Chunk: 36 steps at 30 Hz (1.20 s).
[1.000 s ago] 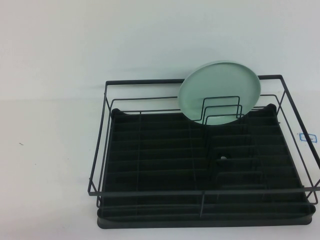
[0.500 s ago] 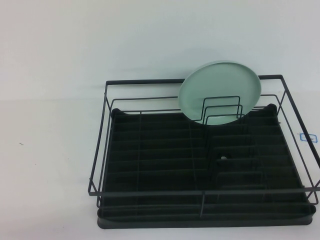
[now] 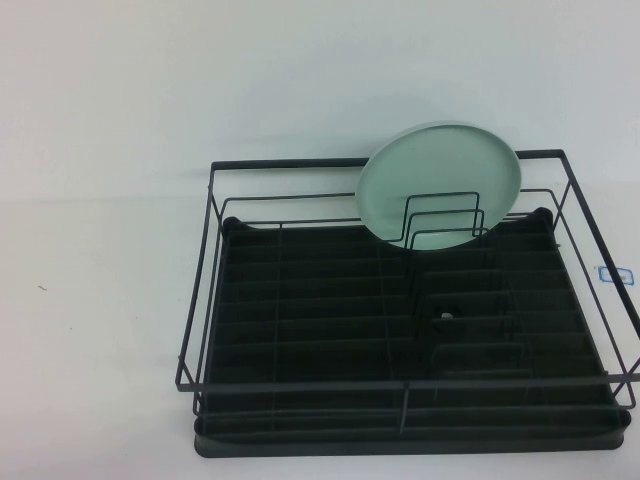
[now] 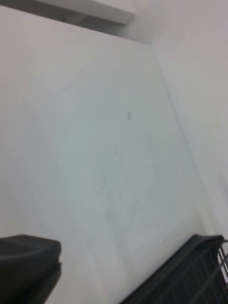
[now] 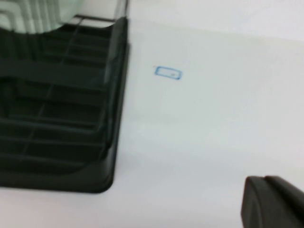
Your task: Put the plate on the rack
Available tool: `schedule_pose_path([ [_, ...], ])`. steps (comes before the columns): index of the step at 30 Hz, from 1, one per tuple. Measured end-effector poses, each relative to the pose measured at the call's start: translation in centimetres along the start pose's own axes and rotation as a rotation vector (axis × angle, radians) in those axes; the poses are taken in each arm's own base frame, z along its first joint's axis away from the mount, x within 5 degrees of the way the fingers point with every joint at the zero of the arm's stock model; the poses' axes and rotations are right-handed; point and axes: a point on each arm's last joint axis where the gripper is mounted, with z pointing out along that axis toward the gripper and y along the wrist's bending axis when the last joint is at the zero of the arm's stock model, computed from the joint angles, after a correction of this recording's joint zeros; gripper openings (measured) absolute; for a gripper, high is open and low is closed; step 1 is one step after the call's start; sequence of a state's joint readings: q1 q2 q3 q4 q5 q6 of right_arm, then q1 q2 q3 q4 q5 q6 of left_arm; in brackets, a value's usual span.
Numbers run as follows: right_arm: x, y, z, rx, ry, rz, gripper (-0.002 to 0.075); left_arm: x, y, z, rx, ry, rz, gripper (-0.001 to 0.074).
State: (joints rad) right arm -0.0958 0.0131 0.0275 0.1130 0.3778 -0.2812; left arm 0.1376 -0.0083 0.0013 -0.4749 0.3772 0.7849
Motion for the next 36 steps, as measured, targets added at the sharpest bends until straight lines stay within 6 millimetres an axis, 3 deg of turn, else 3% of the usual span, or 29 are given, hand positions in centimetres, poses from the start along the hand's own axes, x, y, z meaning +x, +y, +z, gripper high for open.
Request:
schedule_pose_path([
  [8, 0.0, -0.2, -0.1, 0.029, -0.018, 0.039, 0.0019, 0.7, 1.5, -0.1, -0.174, 0.05, -0.305, 0.0001],
  [20, 0.0, -0.2, -0.1, 0.026, -0.018, 0.049, 0.0019, 0.7, 1.3, -0.1, -0.156, 0.057, -0.246, 0.0001],
  [36, 0.0, -0.2, -0.1, 0.026, -0.018, 0.048, 0.0019, 0.4, 0.5, -0.1, -0.002, 0.023, -0.164, 0.0001],
])
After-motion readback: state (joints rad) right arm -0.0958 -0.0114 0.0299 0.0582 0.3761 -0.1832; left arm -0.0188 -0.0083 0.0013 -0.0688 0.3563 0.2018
